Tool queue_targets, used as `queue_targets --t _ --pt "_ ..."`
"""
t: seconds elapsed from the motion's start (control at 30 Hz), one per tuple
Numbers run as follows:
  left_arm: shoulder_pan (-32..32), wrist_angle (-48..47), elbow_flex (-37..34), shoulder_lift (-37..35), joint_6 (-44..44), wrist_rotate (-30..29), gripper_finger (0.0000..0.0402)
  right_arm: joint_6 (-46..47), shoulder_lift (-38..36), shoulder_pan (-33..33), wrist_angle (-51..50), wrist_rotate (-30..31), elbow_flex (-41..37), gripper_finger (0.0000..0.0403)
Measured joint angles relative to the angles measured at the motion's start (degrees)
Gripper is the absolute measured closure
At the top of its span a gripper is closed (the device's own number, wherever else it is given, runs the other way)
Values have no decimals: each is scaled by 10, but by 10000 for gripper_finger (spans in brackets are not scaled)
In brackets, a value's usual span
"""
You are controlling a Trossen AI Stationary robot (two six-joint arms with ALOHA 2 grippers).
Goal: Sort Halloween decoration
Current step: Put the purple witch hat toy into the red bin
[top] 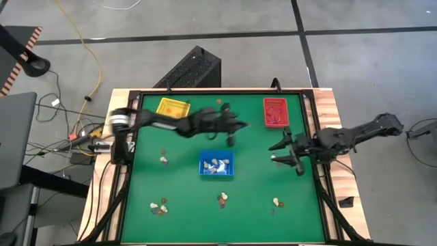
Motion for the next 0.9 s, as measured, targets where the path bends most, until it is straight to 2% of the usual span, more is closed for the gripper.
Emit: queue_targets --t 0.3,0.5,0.67,0.9 --pt "46 -176 370 249 -23 34 401 -7 -40 53 6 1 0 182" --pt "57 -251 547 359 -47 30 401 -7 -41 71 1 1 0 182" --pt "57 -278 589 382 -29 27 380 -7 -40 75 -13 2 0 182" --pt "51 -287 591 378 2 17 291 -11 -40 70 -16 2 0 182"
